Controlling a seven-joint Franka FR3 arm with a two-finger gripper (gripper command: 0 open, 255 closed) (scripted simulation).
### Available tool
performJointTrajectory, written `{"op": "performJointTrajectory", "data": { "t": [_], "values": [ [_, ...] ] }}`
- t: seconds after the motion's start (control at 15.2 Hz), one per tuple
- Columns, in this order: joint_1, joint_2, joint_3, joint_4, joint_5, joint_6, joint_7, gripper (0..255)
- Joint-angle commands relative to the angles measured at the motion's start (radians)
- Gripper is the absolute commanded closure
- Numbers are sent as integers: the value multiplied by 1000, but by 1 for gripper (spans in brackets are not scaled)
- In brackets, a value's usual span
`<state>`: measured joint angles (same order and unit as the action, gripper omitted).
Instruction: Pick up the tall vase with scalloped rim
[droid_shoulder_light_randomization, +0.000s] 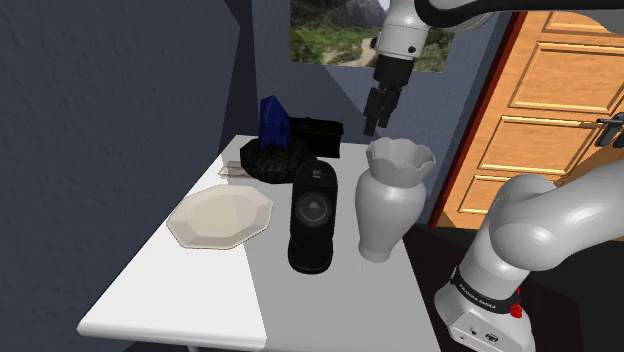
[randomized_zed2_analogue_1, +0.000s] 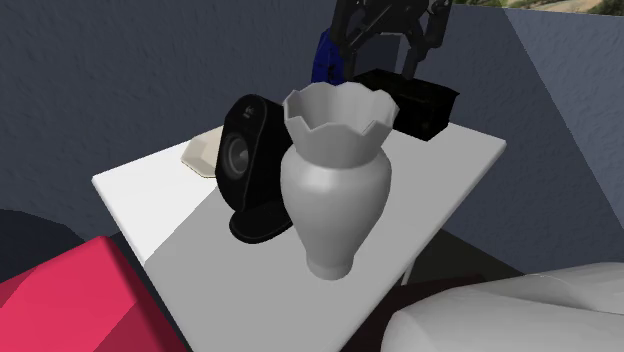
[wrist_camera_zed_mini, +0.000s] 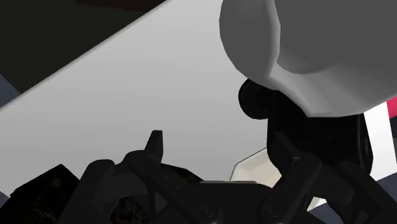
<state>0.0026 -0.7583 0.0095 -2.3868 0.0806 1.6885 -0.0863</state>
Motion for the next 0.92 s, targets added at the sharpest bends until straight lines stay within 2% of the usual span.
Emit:
{"op": "performJointTrajectory", "data": {
  "t": [0.0,0.46,0.86],
  "values": [
    [0,0,0,0,0,0,0,0],
    [47,-207,-75,-63,132,-178,-27,0],
    [45,-235,-75,-158,131,-113,-42,0]
  ]
}}
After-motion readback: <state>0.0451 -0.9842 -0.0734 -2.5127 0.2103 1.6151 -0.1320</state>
